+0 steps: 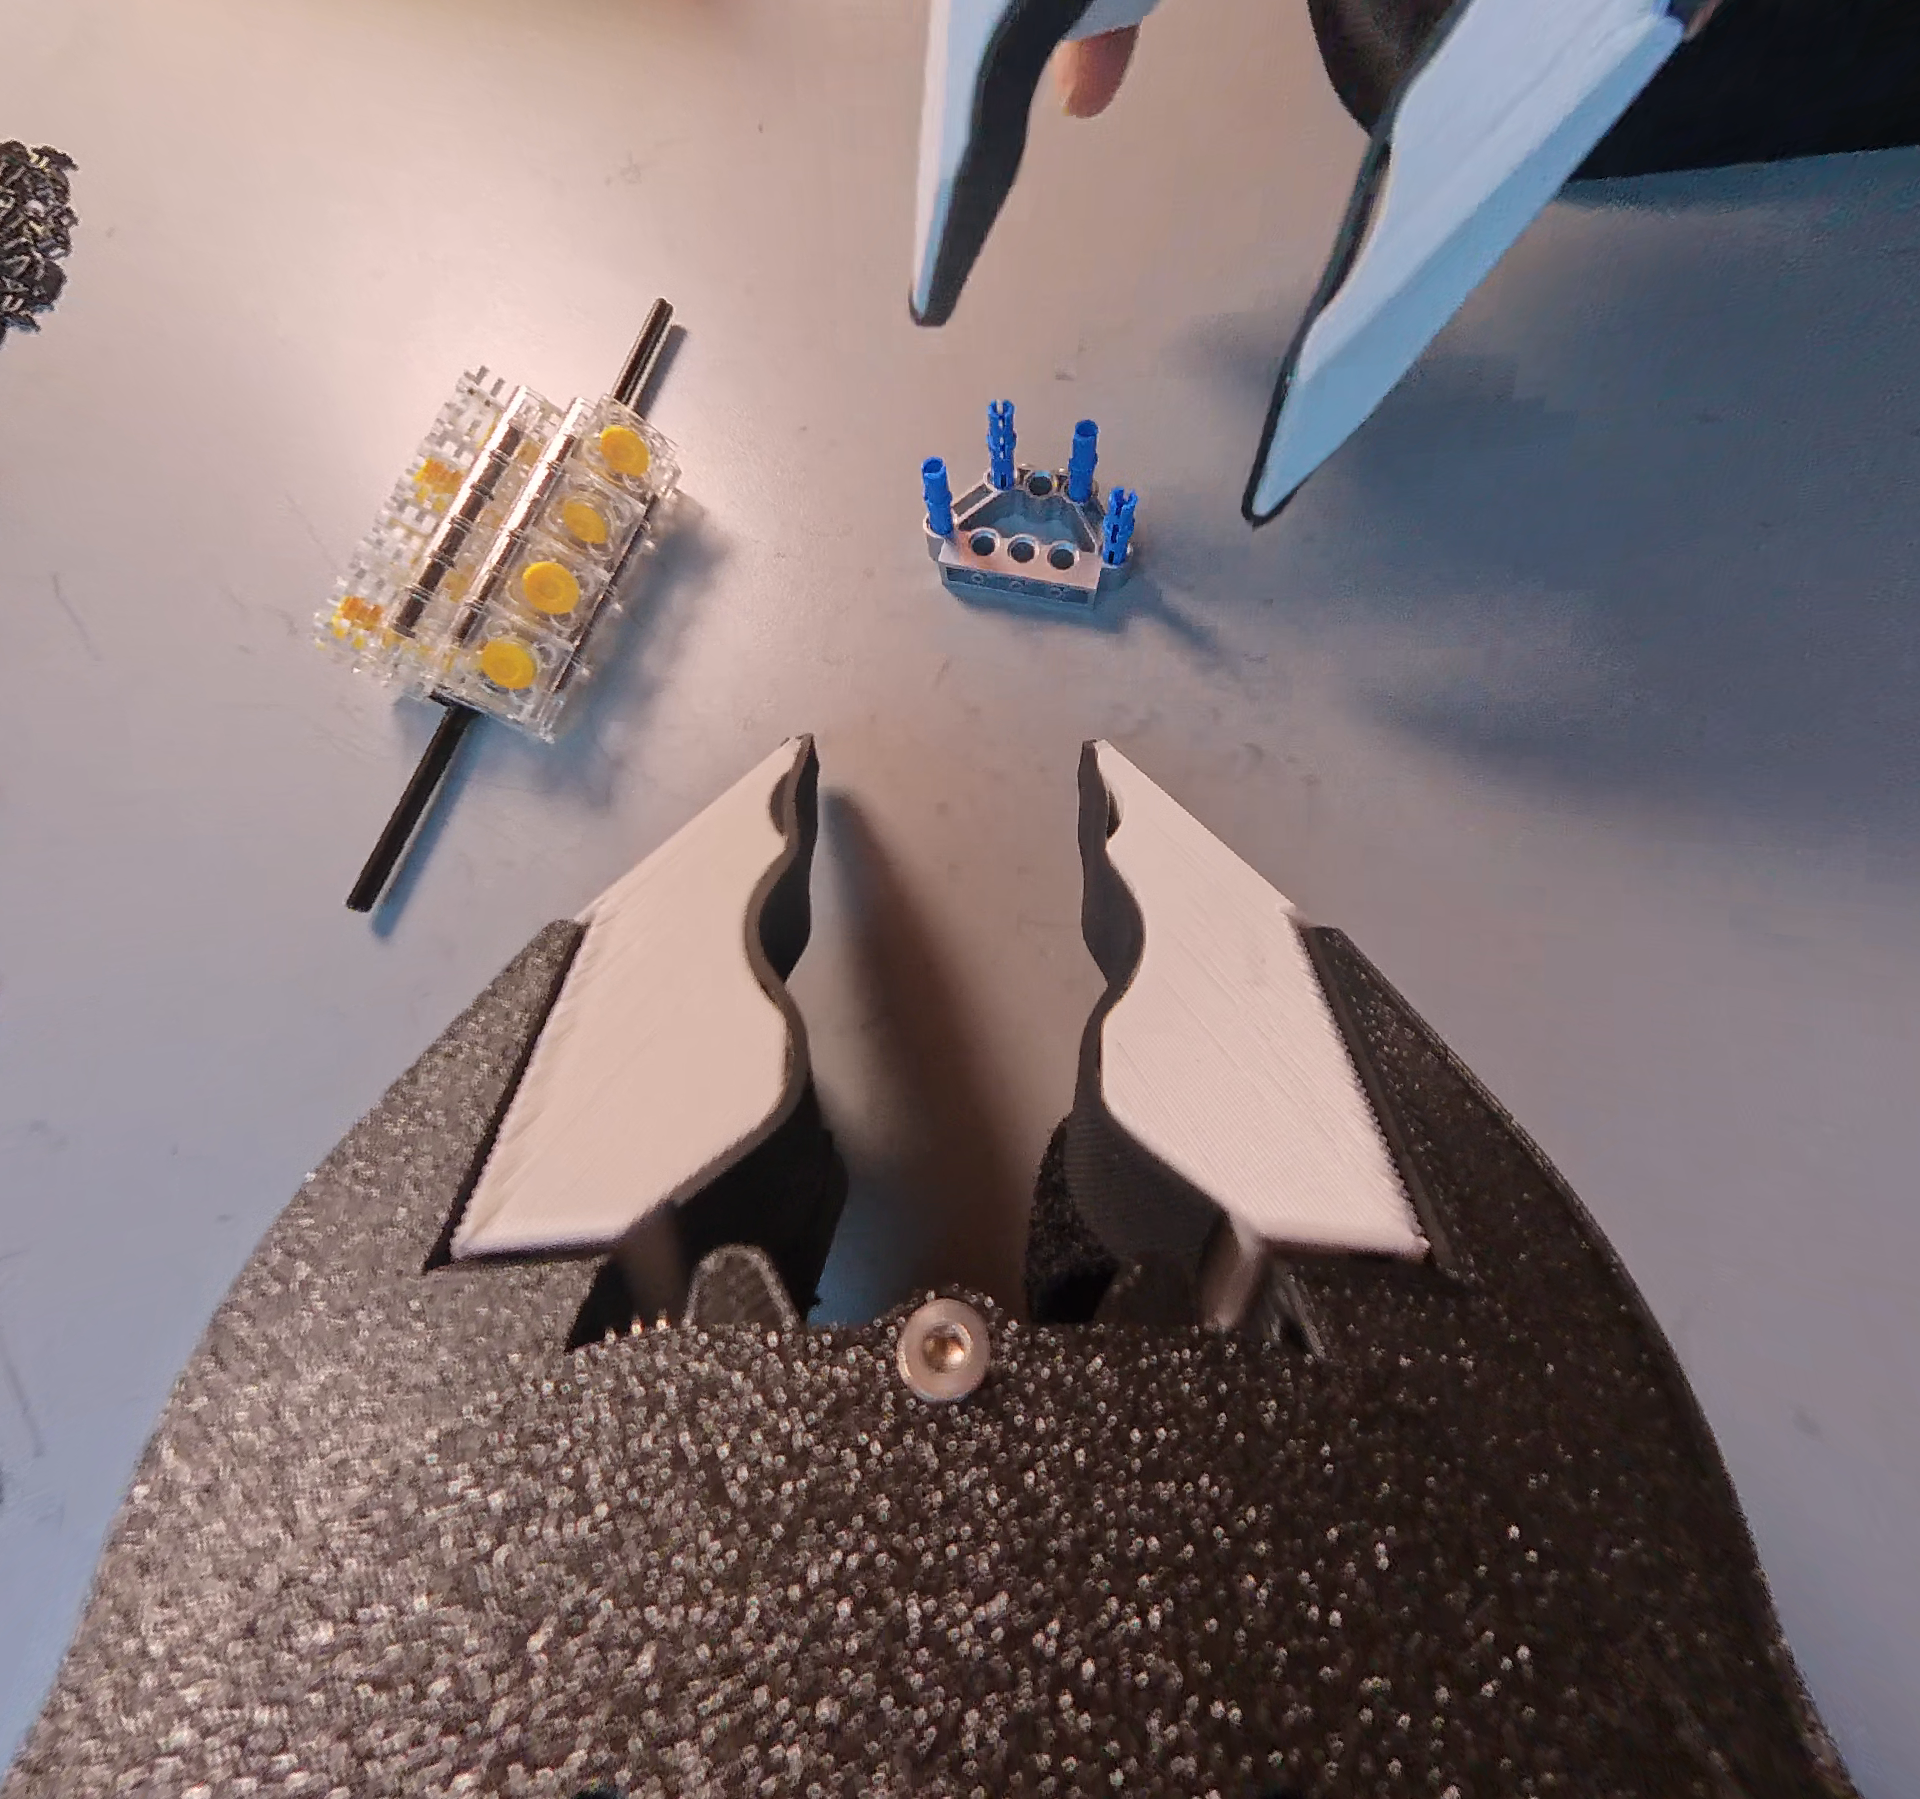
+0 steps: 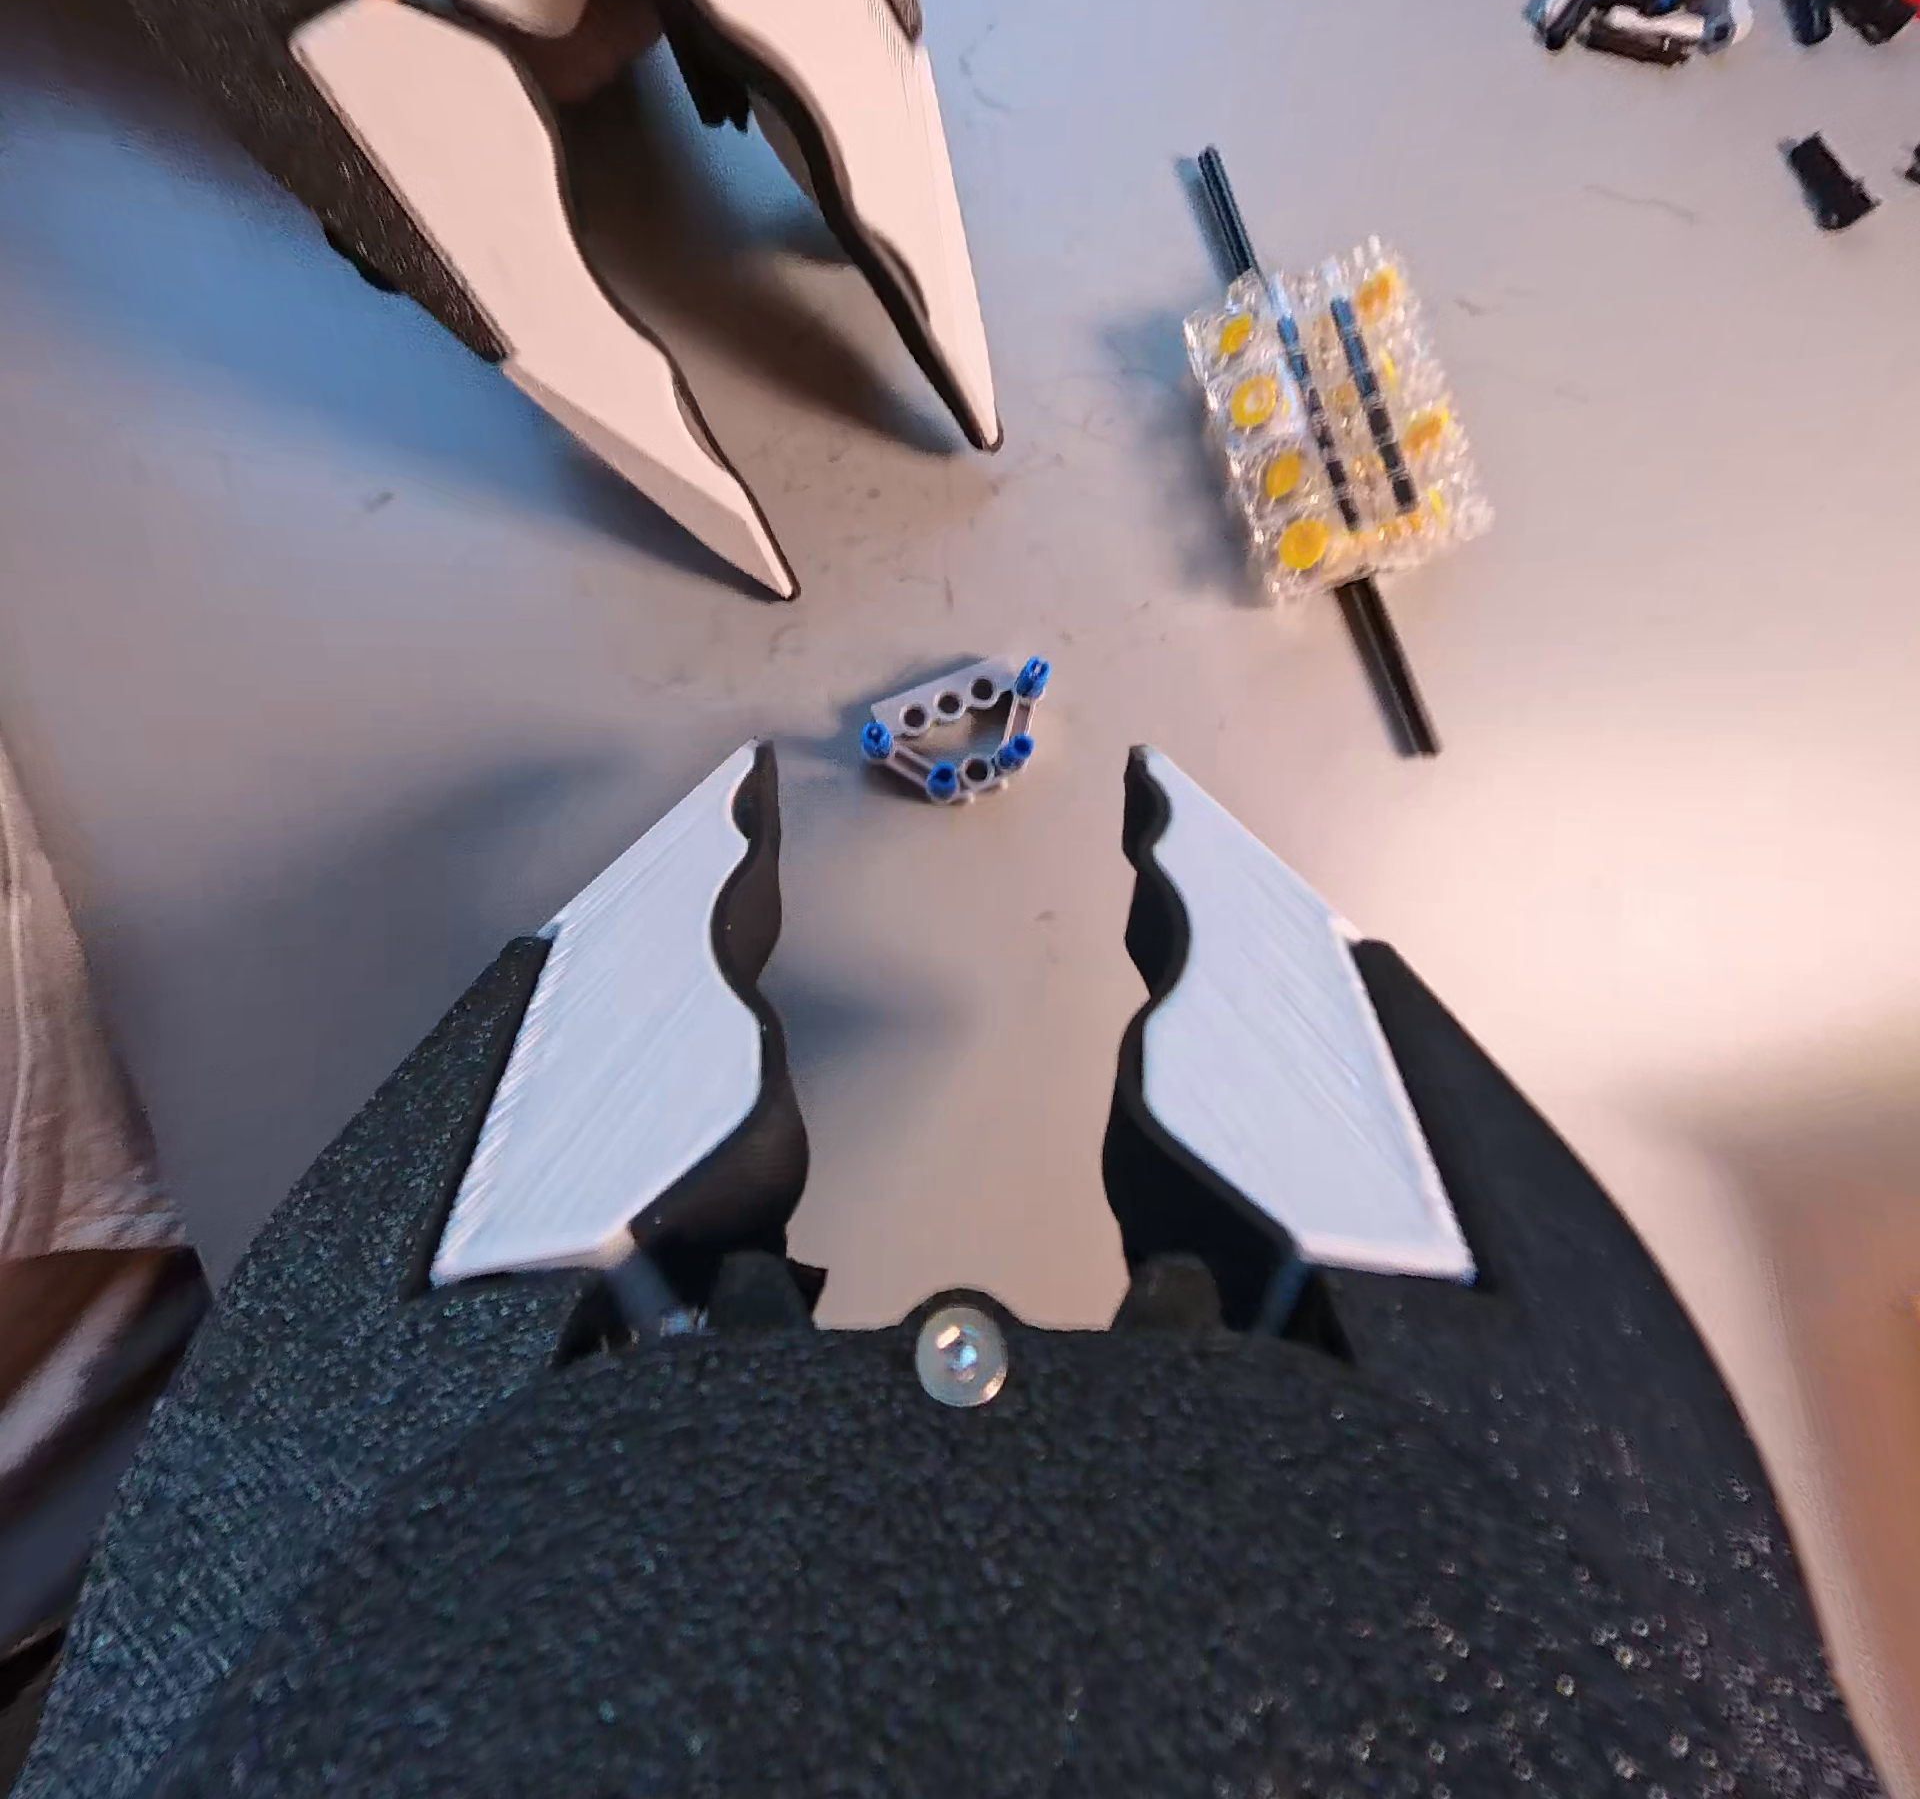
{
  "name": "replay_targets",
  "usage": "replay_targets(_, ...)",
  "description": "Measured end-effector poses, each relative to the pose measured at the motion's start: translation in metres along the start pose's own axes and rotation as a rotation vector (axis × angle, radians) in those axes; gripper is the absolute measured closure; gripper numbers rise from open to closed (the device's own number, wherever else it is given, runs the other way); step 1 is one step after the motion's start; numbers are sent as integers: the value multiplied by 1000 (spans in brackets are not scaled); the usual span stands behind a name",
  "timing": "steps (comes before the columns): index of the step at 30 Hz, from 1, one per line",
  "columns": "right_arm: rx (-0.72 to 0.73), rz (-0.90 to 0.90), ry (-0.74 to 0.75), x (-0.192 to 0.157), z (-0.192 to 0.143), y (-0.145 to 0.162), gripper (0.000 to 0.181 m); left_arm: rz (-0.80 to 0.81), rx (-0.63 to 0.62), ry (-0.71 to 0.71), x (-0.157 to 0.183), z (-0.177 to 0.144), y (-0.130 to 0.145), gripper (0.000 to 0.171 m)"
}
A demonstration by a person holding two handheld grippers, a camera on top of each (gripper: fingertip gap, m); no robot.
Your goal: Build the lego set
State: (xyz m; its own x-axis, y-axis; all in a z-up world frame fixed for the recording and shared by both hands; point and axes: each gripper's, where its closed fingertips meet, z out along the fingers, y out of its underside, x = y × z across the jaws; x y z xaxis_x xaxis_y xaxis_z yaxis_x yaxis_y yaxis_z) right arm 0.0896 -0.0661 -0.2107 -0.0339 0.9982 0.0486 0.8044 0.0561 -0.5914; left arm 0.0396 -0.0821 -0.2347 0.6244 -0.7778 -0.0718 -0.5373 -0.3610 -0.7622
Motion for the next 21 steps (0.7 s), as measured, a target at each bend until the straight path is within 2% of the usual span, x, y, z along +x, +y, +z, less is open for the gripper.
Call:
replay_targets(5, -9, 68, 87, -5, 25, 11, 120, -8, -2, 12, 0, 0, 0, 123)
replay_targets(7, 41, 72, 68, -5, 30, 2, 146, -19, 12, 18, -1, -2, -1, 123)
replay_targets(11, 103, -39, 83, 4, 28, -10, 147, -171, 118, 86, -7, -16, -15, 126)
replay_targets(13, 210, -90, 143, 13, 17, -27, 146, -300, 201, 150, -12, -26, -26, 128)
replay_targets(16, 419, -230, 283, 19, -11, -63, 146, -511, 403, 319, -16, -48, -53, 135)
replay_targets(19, 529, -422, 453, 16, -27, -90, 146, -669, 593, 456, -23, -71, -75, 143)
replay_targets(21, 573, -527, 530, 10, -32, -104, 147, -712, 657, 469, -29, -78, -79, 151)
